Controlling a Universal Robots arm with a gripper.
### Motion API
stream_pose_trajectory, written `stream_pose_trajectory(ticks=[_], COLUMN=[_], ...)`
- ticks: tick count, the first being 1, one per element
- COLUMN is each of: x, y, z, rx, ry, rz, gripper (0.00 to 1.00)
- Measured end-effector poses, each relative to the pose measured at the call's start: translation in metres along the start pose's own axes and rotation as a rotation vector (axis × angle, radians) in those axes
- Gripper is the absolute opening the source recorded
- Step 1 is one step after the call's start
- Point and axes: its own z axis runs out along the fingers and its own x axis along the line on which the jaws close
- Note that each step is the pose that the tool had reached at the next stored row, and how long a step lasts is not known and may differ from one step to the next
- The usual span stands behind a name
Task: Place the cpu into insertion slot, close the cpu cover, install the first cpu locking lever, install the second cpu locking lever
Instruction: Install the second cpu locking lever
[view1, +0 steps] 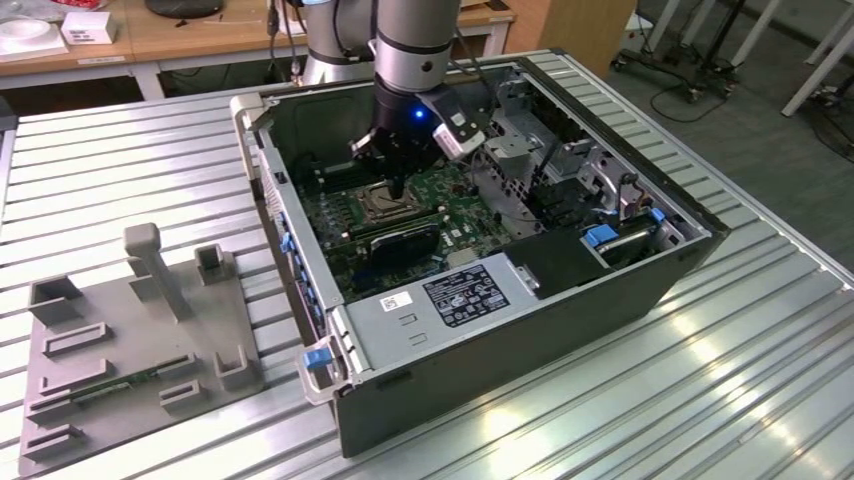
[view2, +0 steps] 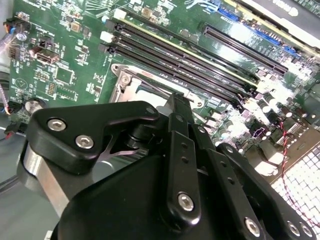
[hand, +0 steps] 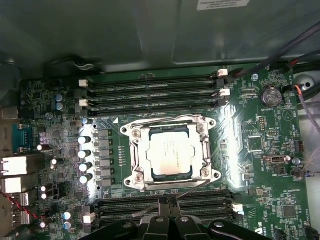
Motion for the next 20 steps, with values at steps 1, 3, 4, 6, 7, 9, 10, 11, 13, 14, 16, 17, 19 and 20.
stream_pose_trajectory(ticks=[1, 3, 4, 6, 7, 9, 10, 11, 13, 14, 16, 17, 19, 20], x=[0.0007, 0.0014, 0.0019, 0.0030, 0.0040, 0.0046, 0.0045, 0.0046, 0.0046, 0.0046, 0.0046, 0.0046, 0.0046, 0.0046], y=[-0.0001, -0.0002, -0.0003, -0.0004, -0.0006, -0.0007, -0.0007, -0.0007, -0.0008, -0.0008, -0.0008, -0.0008, -0.0008, -0.0008], z=[0.0005, 0.0014, 0.0020, 0.0034, 0.0046, 0.0053, 0.0052, 0.0053, 0.0064, 0.0064, 0.0065, 0.0065, 0.0065, 0.0065], rx=[0.0004, 0.0017, 0.0021, 0.0034, 0.0044, 0.0052, 0.0053, 0.0053, 0.0051, 0.0050, 0.0051, 0.0051, 0.0051, 0.0051], ry=[-0.0003, -0.0004, -0.0005, -0.0007, -0.0009, -0.0009, -0.0008, -0.0008, -0.0009, -0.0009, -0.0009, -0.0009, -0.0009, -0.0009], rz=[0.000, 0.000, 0.000, 0.000, 0.000, 0.000, 0.000, 0.000, 0.000, 0.000, 0.000, 0.000, 0.000, 0.000], gripper=[0.11, 0.11, 0.11, 0.11, 0.11, 0.11, 0.11, 0.11, 0.11, 0.11, 0.11, 0.11, 0.11, 0.11])
